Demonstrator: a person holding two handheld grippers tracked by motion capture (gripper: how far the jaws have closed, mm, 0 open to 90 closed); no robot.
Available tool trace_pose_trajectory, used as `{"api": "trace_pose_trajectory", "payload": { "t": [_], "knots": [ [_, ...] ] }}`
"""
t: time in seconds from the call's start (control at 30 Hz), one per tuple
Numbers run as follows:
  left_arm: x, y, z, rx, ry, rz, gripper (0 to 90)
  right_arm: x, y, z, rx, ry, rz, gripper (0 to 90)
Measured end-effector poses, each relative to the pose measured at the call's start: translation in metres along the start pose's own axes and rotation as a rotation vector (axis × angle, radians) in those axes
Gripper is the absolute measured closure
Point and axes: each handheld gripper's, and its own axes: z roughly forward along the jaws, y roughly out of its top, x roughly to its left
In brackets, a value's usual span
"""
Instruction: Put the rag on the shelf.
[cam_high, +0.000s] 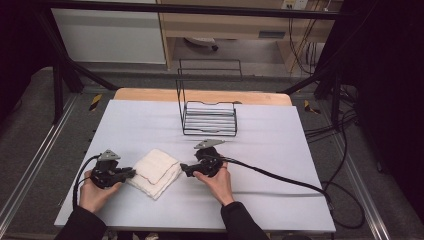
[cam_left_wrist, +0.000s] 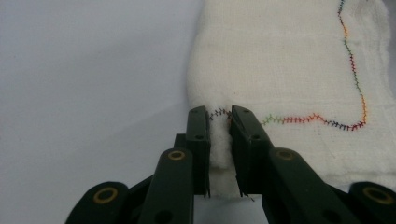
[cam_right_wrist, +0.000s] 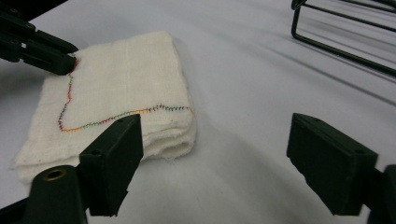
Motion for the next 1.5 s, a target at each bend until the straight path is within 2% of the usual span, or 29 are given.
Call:
{"api": "trace_pose_trajectory", "payload": {
  "t": [0.13, 0.27, 0.33, 0.4, 0.6, 0.8, 1.0, 1.2, 1.3, 1.4, 1.5],
  "knots": [
    [-0.001, 0.0, 0.0, 0.001, 0.006, 0.024, 77.7, 0.003, 0.0, 0.01, 0.012, -0.002, 0.009, 26.0],
    [-0.002, 0.0, 0.0, 0.003, 0.006, 0.026, 77.8, 0.007, 0.0, 0.021, 0.011, 0.006, 0.02, 33.1],
    [-0.002, 0.001, 0.0, 0.003, 0.008, 0.028, 77.8, 0.009, -0.001, 0.025, 0.019, -0.008, -0.001, 38.2],
    [-0.002, 0.001, 0.0, 0.004, 0.008, 0.028, 77.8, 0.012, -0.001, 0.028, 0.021, -0.009, 0.0, 43.4],
    [-0.001, 0.001, 0.0, 0.006, 0.002, 0.021, 78.0, 0.013, -0.003, 0.029, 0.039, -0.008, 0.029, 56.1],
    [-0.001, 0.001, 0.0, 0.009, 0.003, 0.016, 78.3, 0.016, -0.006, 0.03, 0.065, 0.017, 0.06, 68.1],
    [-0.001, 0.002, -0.001, 0.009, 0.005, -0.003, 79.6, 0.017, -0.006, 0.029, 0.068, 0.036, 0.095, 81.5],
    [-0.001, 0.002, -0.006, 0.001, -0.002, -0.031, 81.7, 0.017, -0.002, 0.024, 0.054, 0.048, 0.093, 84.5],
    [-0.004, 0.002, -0.011, -0.004, -0.03, -0.047, 82.3, 0.017, 0.006, 0.013, 0.042, 0.069, 0.089, 84.8],
    [-0.011, 0.002, -0.013, -0.001, -0.073, -0.068, 82.5, 0.017, 0.009, 0.008, 0.049, 0.061, 0.079, 84.8],
    [-0.022, 0.004, -0.012, 0.012, -0.084, -0.055, 82.5, 0.016, 0.01, 0.001, 0.068, 0.042, 0.058, 84.9]
  ]
}}
